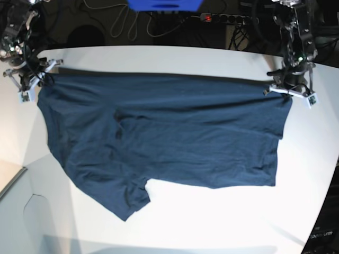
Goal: Layout the t-shirt on the table in an organized manner, then fold the t-shirt properly
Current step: 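Regrasp the shirt edge with both grippers and pull it taut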
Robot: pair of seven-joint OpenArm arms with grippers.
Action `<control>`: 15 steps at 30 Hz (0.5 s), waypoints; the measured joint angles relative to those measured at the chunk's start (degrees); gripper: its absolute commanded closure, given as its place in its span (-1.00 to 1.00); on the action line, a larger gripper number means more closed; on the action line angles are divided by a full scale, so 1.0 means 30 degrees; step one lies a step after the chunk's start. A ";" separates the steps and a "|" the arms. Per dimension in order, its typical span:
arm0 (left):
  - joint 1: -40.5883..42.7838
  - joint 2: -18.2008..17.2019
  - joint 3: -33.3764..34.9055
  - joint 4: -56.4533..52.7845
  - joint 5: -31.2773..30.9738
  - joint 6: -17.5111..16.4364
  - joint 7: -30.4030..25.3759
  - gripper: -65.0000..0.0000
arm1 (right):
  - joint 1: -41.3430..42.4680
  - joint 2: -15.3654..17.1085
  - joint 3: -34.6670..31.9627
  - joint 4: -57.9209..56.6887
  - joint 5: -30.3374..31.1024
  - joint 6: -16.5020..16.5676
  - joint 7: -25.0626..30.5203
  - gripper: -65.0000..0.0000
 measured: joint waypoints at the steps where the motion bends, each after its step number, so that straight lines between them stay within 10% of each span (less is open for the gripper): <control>1: 0.0335 0.0000 -0.0015 0.0226 0.0022 0.0066 -0.0007 1.00 | -0.0335 -0.0007 -0.0007 -0.0007 0.0022 0.0000 0.0401 1.00; 15: 0.1778 0.0051 -0.1078 0.0517 -0.0073 -0.0036 -0.0051 1.00 | -0.1428 -0.0117 -0.0138 -0.1537 0.0095 0.0000 0.1843 1.00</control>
